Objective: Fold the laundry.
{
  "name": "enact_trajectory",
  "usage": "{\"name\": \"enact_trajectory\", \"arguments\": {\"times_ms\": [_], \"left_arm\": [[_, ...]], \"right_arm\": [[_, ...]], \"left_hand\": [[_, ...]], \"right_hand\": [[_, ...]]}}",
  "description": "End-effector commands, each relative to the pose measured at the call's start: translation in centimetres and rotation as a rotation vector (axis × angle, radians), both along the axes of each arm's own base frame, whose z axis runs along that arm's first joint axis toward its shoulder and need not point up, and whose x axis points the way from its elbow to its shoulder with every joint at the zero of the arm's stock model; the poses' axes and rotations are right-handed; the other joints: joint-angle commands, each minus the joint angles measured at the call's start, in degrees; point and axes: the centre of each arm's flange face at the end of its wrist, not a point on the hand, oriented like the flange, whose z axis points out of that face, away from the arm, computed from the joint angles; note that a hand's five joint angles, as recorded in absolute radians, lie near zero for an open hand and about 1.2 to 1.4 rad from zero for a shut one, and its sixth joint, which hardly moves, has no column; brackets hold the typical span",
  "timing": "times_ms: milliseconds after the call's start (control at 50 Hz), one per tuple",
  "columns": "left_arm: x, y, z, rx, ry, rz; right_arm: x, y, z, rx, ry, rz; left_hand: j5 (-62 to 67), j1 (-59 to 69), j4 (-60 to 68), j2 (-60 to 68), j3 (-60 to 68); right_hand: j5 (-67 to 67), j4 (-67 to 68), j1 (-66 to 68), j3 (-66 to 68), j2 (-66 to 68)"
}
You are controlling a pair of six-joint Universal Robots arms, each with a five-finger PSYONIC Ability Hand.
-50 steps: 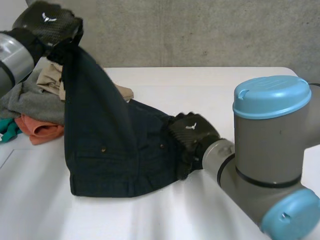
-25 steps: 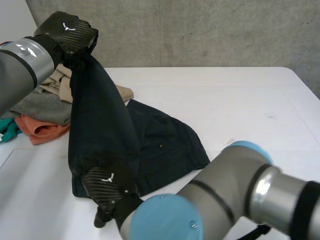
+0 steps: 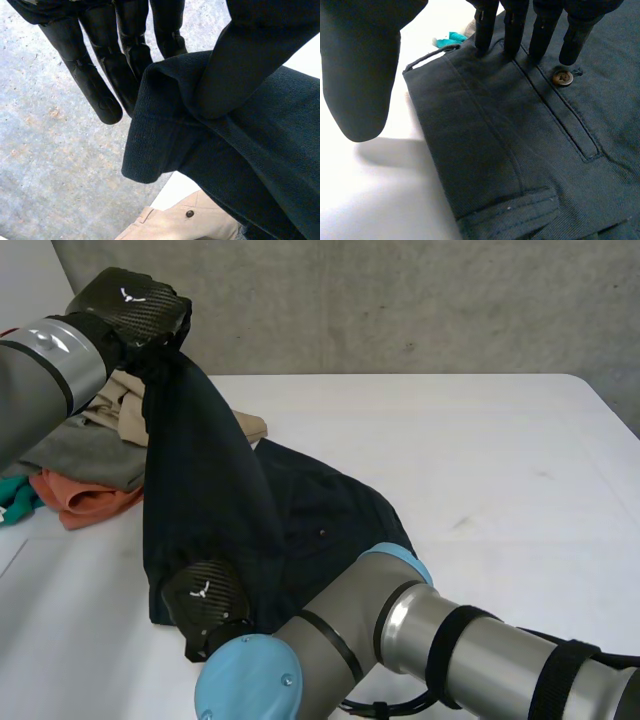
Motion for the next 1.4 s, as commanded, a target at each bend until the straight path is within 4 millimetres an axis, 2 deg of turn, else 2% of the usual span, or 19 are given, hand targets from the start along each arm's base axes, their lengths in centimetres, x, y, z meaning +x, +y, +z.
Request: {"name": "enact_trajectory", "arguments": {"times_ms": [20, 160, 240, 260, 320, 480, 580, 620, 700, 780, 820, 840, 860, 880, 920, 1020, 1200, 1300, 1400], "left_arm": [[0.2, -0.2, 0.2, 0.000, 0.011, 0.007], [0.4, -0.2, 0.2, 0.001, 0.012, 0.012], [0.4, -0.2, 0.1, 0.005, 0.011, 0.012], [0.4, -0.3, 0.0, 0.005, 0.011, 0.013], [0.5, -0.3, 0.0, 0.006, 0.009, 0.021], [1.7, -1.0, 0.4, -0.006, 0.012, 0.091], [2.2, -0.8, 1.4, -0.013, 0.026, 0.138], [2.4, -0.6, 1.8, -0.004, 0.035, 0.158], [2.5, 0.9, 2.7, 0.063, 0.110, 0.187], [2.1, 1.9, 2.5, 0.141, 0.167, 0.181], [1.9, 2.2, 2.1, 0.168, 0.177, 0.180], [1.8, 2.2, 1.8, 0.182, 0.178, 0.180], [1.9, 2.1, 1.6, 0.188, 0.174, 0.183], [1.9, 1.9, 1.1, 0.198, 0.159, 0.185], [2.0, 1.6, 0.7, 0.198, 0.142, 0.192], [2.1, 1.2, 0.6, 0.186, 0.105, 0.192], [2.1, 1.7, 1.4, 0.170, 0.116, 0.178], [2.1, 1.8, 1.8, 0.153, 0.117, 0.175], [2.0, 1.6, 1.7, 0.153, 0.115, 0.176]], "right_arm": [[0.2, -0.3, -0.3, -0.006, -0.001, 0.025], [0.3, -1.4, -1.0, -0.031, 0.013, 0.008], [0.4, -2.0, -0.8, -0.044, 0.008, -0.003], [0.3, -2.2, -0.6, -0.046, 0.005, -0.012], [0.1, -2.8, 0.4, -0.047, -0.012, -0.048], [-3.2, -6.6, 7.5, -0.016, -0.158, -0.212], [-7.2, -12.5, 12.5, -0.029, -0.203, -0.304], [-8.3, -13.9, 13.9, -0.040, -0.204, -0.311], [-11.1, -18.3, 17.7, -0.070, -0.236, -0.346], [-12.4, -20.3, 19.0, -0.055, -0.238, -0.369], [-12.6, -20.1, 18.3, -0.014, -0.195, -0.361], [-12.6, -19.6, 16.7, 0.053, -0.131, -0.346], [-12.5, -19.1, 15.7, 0.093, -0.098, -0.336], [-12.4, -18.0, 14.1, 0.160, -0.039, -0.308], [-12.1, -16.5, 12.4, 0.231, 0.015, -0.271], [-10.5, -12.8, 8.5, 0.397, 0.008, -0.189], [-7.1, -10.6, 4.2, 0.509, -0.090, -0.232], [-5.7, -9.4, 2.3, 0.468, -0.037, -0.258], [-5.2, -6.7, 1.1, 0.424, 0.045, -0.209]], "left_hand": [[13.81, 13.07, 11.28, 11.36, 11.57], [13.81, 13.07, 11.28, 11.36, 11.57], [13.81, 13.07, 11.28, 11.36, 11.57], [13.81, 13.07, 11.28, 11.36, 11.57], [13.81, 13.07, 11.28, 11.36, 11.57], [13.81, 13.07, 11.28, 11.36, 11.57], [13.81, 13.07, 11.28, 11.36, 11.57], [13.81, 13.07, 11.28, 11.36, 11.57], [13.81, 13.07, 11.28, 11.36, 11.57], [13.81, 13.07, 11.28, 11.36, 11.57], [13.81, 13.07, 11.28, 11.36, 11.57], [13.81, 13.07, 11.28, 11.36, 11.57], [13.81, 13.07, 11.28, 11.36, 11.57], [13.81, 13.07, 11.28, 11.36, 11.57], [13.81, 13.07, 11.28, 11.36, 11.57], [13.81, 13.07, 11.28, 11.36, 11.57], [13.81, 13.07, 11.28, 11.36, 11.57], [13.81, 13.07, 11.28, 11.36, 11.57], [13.81, 13.07, 11.28, 11.36, 11.57]], "right_hand": [[3.24, 3.80, 0.06, 3.32, 4.54], [9.62, 10.18, 6.43, 9.70, 10.91], [32.43, 32.99, 29.24, 32.51, 33.72], [57.32, 57.89, 54.14, 57.40, 58.62], [64.15, 64.72, 60.97, 64.23, 65.45], [64.15, 64.72, 60.97, 64.23, 65.45], [64.15, 64.72, 60.97, 64.23, 65.45], [64.15, 64.72, 60.97, 64.23, 65.45], [64.15, 64.72, 60.97, 64.23, 65.45], [64.15, 64.72, 60.97, 64.23, 65.45], [64.15, 64.72, 60.97, 64.23, 65.45], [64.15, 64.72, 60.97, 64.23, 65.45], [57.97, 58.54, 54.79, 58.05, 59.27], [35.59, 36.16, 32.41, 35.67, 36.89], [14.94, 15.50, 11.75, 15.02, 16.23], [3.43, 4.00, 0.25, 3.51, 4.73], [-0.63, -0.06, -3.81, -0.55, 0.67], [4.23, 4.79, 1.05, 4.31, 5.53], [12.65, 13.21, 9.46, 12.73, 13.94]]}}
